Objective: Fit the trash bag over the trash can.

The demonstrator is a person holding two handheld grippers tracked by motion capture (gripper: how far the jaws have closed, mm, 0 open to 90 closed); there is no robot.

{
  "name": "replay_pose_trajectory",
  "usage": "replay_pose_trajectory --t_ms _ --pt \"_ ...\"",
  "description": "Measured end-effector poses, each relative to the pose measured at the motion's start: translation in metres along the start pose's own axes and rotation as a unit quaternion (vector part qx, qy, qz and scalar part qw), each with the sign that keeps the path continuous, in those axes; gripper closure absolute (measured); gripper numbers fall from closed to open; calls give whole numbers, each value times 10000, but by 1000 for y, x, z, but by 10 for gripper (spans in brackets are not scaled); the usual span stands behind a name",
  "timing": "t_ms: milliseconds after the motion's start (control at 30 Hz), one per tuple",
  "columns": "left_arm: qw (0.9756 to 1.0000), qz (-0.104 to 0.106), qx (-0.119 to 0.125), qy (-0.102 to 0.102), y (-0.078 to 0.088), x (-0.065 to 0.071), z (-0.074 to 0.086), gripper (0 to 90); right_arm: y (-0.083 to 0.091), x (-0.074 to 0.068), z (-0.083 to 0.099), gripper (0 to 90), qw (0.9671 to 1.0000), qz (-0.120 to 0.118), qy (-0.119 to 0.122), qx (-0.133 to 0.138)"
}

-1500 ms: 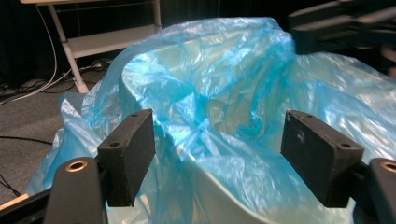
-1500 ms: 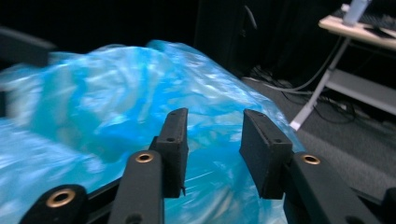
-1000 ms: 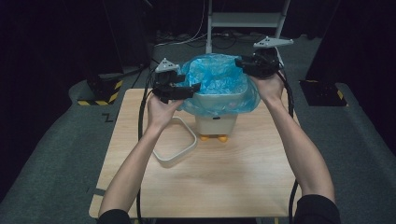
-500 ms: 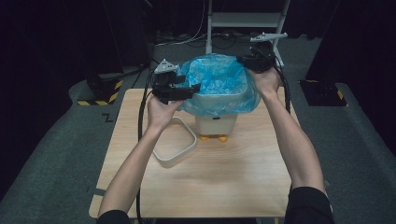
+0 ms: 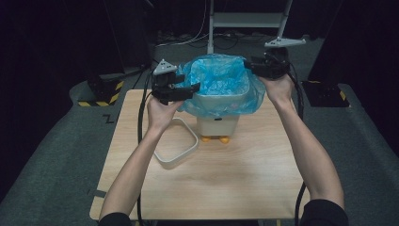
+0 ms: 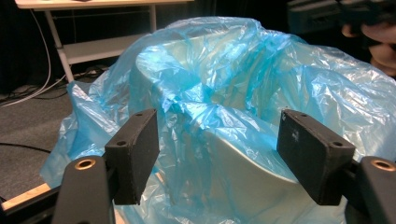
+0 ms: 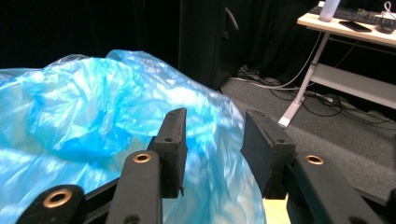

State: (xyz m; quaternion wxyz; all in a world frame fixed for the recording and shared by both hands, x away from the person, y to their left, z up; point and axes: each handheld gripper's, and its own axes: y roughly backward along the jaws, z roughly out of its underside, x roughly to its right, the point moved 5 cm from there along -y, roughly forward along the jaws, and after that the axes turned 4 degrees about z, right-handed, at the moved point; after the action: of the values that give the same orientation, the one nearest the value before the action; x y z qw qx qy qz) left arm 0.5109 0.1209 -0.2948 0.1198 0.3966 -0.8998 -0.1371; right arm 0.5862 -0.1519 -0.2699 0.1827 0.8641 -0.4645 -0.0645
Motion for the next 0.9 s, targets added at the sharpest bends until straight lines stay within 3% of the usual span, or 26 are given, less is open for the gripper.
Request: replay_pose_trajectory --t_ms 167,333,433,533,633,767,900 --pt "9999 -90 114 28 8 -2 -1 303 18 -2 11 570 10000 62 -28 14" --pt "9991 -277 259 196 17 -11 3 330 33 -3 19 570 10000 12 -41 86" --pt "9978 -526 338 202 21 -15 8 427 38 -4 24 574 9999 16 -47 101" --pt "9976 -543 372 224 25 -18 11 467 41 -6 32 580 10000 23 -14 42" --pt "9975 -572 325 258 26 -22 15 510 42 -7 40 590 10000 52 25 3" --pt "9972 -697 2 279 18 -30 25 580 42 -6 50 593 9998 74 -1 -160" --pt "9966 -735 7 369 19 -35 36 556 52 -6 53 590 9999 83 -53 34"
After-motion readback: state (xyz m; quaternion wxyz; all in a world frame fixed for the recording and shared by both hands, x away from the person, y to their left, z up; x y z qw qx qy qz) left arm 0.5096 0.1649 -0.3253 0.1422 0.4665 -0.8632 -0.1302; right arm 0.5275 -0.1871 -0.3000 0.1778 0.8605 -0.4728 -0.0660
